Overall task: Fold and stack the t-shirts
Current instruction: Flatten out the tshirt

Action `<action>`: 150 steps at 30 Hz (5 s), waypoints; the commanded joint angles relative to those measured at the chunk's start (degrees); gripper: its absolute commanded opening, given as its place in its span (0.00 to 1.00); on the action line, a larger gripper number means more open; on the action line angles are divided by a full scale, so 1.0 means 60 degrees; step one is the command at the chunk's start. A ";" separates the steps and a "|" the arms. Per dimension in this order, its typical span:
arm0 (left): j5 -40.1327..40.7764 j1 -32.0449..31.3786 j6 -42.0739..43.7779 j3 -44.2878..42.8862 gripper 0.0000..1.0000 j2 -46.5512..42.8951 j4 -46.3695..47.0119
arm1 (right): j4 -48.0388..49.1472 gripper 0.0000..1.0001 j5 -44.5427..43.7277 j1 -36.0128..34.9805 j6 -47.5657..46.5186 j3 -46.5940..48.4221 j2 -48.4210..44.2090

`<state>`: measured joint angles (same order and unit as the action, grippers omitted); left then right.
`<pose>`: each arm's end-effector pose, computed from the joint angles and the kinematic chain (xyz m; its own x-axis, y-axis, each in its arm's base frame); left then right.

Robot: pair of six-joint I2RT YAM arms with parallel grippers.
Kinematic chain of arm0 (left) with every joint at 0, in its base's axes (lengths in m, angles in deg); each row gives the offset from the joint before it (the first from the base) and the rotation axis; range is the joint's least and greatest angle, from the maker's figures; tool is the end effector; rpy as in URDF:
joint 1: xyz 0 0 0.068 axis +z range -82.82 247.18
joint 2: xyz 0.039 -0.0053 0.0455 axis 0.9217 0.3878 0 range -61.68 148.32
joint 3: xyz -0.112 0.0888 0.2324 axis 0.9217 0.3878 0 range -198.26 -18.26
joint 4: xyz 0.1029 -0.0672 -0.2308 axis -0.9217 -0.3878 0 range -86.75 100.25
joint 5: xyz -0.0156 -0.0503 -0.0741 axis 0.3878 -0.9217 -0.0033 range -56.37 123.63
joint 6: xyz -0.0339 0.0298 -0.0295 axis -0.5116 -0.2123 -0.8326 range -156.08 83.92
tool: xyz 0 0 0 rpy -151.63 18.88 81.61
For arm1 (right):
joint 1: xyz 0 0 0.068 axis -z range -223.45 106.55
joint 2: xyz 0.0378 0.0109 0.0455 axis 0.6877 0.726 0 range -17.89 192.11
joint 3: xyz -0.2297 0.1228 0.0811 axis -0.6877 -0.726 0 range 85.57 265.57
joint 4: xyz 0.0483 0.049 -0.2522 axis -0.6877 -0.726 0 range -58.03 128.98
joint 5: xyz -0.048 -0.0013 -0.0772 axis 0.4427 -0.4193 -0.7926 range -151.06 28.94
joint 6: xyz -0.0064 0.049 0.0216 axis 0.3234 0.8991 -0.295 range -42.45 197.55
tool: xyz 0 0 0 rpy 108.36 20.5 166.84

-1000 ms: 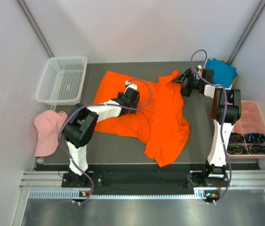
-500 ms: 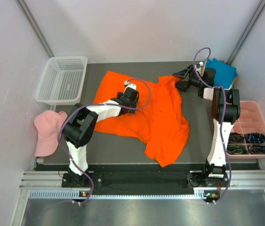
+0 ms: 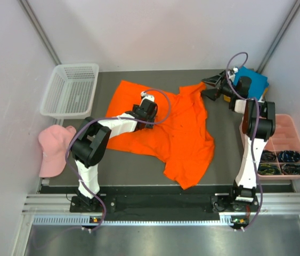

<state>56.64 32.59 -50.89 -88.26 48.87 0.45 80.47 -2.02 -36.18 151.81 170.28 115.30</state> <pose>0.3421 -0.2190 0.1649 -0.6938 0.1927 -0.6939 0.1447 0.9812 0.1278 0.4994 -0.0330 0.1511 -0.7827 0.5990 -0.1690 -0.0953 0.1529 0.9836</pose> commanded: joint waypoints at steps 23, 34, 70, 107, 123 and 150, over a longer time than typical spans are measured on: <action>-0.0025 0.0052 -0.0051 -0.0199 0.69 0.0078 -0.0036 | -0.5055 0.99 -0.1462 0.0342 -0.3895 0.0559 -0.1163; 0.0019 0.0052 0.0007 -0.0170 0.69 0.0063 -0.0036 | -0.5670 0.99 -0.1784 -0.0156 -0.4290 0.1131 -0.0006; -0.0128 0.0081 -0.0051 -0.0214 0.68 0.0078 0.0008 | 0.6414 0.99 0.0896 -0.0406 0.5099 0.0823 0.1489; -0.2178 0.0535 -0.1003 0.0386 0.67 0.0956 0.0462 | 0.5213 0.99 0.1131 0.0547 0.4367 0.0692 0.0141; -0.2780 0.0667 -0.1531 0.2129 0.67 -0.0025 0.0667 | 0.2885 0.99 0.1130 0.0561 0.2801 0.1409 -0.0327; -0.2633 0.0682 -0.1546 0.2452 0.67 -0.0069 0.0755 | -0.9507 0.99 -0.3540 0.0796 -0.6223 0.4383 -0.1938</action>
<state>43.94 36.77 -58.12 -77.33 45.67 17.01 30.55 -15.07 -32.22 121.95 194.08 108.48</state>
